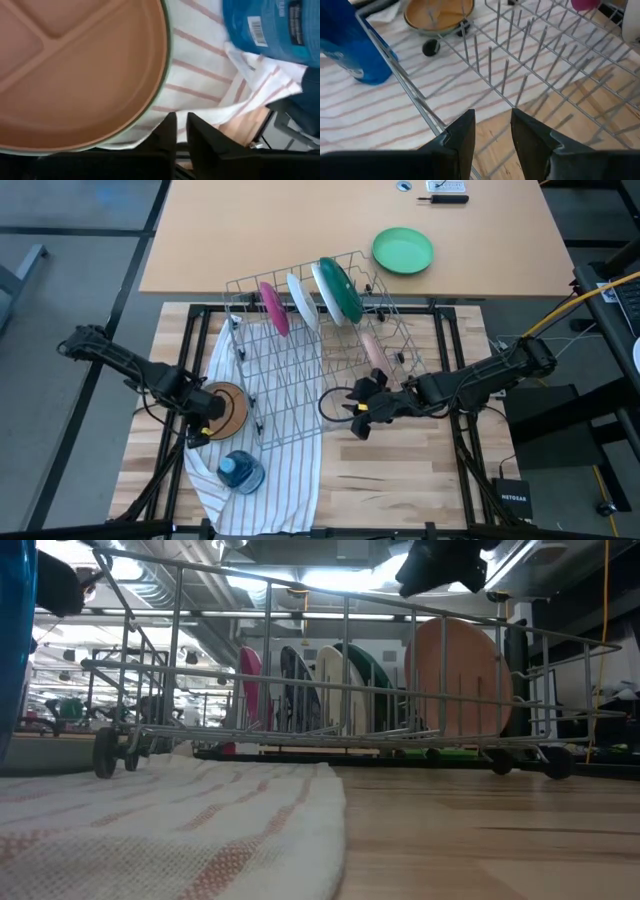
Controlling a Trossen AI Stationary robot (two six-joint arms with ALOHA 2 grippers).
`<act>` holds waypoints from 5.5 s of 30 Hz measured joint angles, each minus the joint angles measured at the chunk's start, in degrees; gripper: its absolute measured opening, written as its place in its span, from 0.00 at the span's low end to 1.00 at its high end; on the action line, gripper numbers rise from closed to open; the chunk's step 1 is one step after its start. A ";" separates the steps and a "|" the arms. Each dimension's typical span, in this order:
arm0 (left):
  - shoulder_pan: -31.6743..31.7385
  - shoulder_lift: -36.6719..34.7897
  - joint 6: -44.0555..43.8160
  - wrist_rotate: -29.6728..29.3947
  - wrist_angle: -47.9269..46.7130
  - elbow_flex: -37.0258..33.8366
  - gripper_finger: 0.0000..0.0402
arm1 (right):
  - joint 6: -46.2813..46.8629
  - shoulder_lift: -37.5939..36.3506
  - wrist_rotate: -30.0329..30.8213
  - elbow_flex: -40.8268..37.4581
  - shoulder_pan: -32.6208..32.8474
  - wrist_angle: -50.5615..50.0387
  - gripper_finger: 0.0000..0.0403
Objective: Sort dishes
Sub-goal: Put the brown plate into the dish rack
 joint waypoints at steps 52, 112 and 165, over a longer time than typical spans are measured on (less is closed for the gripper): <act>-6.75 11.38 3.17 -7.66 16.38 -9.91 0.14 | -5.16 15.62 -5.51 0.02 0.02 25.86 0.32; -6.71 1.95 -9.46 -3.82 26.74 -14.27 0.02 | -5.16 15.62 -5.51 0.00 0.00 25.69 0.32; -6.67 -10.49 -14.86 1.71 10.18 -2.00 0.00 | -5.16 15.63 -6.09 -0.02 0.00 25.65 0.32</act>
